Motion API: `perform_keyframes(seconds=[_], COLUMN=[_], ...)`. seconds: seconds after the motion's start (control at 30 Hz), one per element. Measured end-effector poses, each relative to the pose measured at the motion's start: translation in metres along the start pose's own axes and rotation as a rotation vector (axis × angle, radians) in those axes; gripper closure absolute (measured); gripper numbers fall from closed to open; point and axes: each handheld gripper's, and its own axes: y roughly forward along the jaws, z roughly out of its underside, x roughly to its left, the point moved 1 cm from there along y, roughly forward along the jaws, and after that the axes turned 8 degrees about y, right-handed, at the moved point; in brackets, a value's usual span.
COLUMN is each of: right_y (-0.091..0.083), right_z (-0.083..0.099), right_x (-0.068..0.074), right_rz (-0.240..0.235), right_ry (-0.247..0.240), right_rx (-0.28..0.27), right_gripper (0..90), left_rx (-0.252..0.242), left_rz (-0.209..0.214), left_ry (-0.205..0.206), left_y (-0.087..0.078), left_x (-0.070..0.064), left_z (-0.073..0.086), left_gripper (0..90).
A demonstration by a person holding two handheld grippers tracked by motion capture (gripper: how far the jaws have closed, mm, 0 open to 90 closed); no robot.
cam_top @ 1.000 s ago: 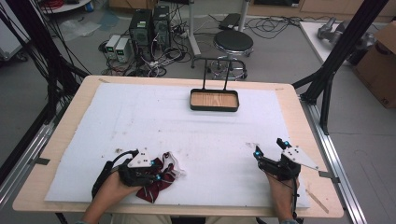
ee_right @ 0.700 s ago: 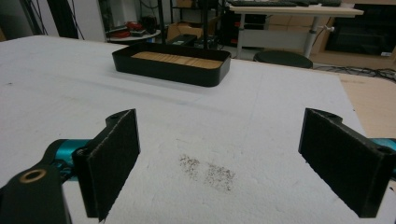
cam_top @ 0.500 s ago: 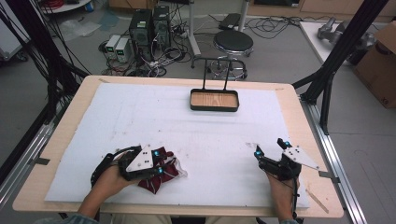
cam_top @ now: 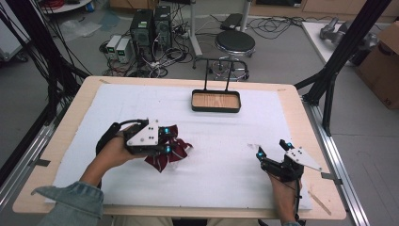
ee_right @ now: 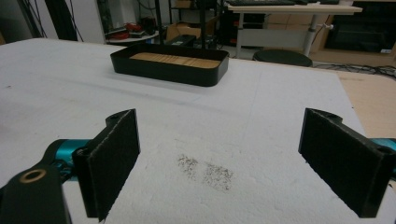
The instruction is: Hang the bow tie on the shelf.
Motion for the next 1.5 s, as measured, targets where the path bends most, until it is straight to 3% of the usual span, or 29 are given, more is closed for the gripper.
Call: perform_keyframes(seconds=[0.27,0.43,0.57,0.8,0.93,1.13,1.3,1.5], right_y=[0.0,0.001,0.001,0.001,0.002,0.002,0.002,0.003], right_z=[0.0,0.0,0.0,0.0,0.0,0.0,0.0,0.0], right_x=[-0.001,-0.001,-0.002,-0.002,-0.003,-0.004,-0.003,-0.003], right_rz=[-0.001,-0.004,-0.006,-0.01,-0.013,-0.017,-0.021,-0.026], right_ry=[0.005,0.01,0.014,0.02,0.02,0.024,0.03,0.027], right_rx=[0.0,0.002,0.005,0.004,0.003,0.003,0.008,0.007], right_gripper=[11.5,11.5,11.5,11.5,11.5,11.5,11.5,11.5], left_rx=[-0.015,-0.019,-0.009,0.019,0.064,0.07,0.096,0.079], left_rz=[-0.006,-0.017,-0.056,-0.145,-0.193,-0.237,-0.278,-0.327], left_ry=[0.024,0.013,0.004,-0.047,-0.046,-0.075,-0.097,-0.132], left_y=[0.012,0.02,0.024,0.036,0.045,0.052,0.06,0.069], left_x=[0.043,0.071,0.098,0.146,0.168,0.191,0.203,0.214], left_z=[-0.007,-0.013,-0.016,-0.011,-0.009,-0.007,-0.003,0.0], left_gripper=[65.7,65.6,65.6,65.6,65.5,65.4,65.4,65.3])
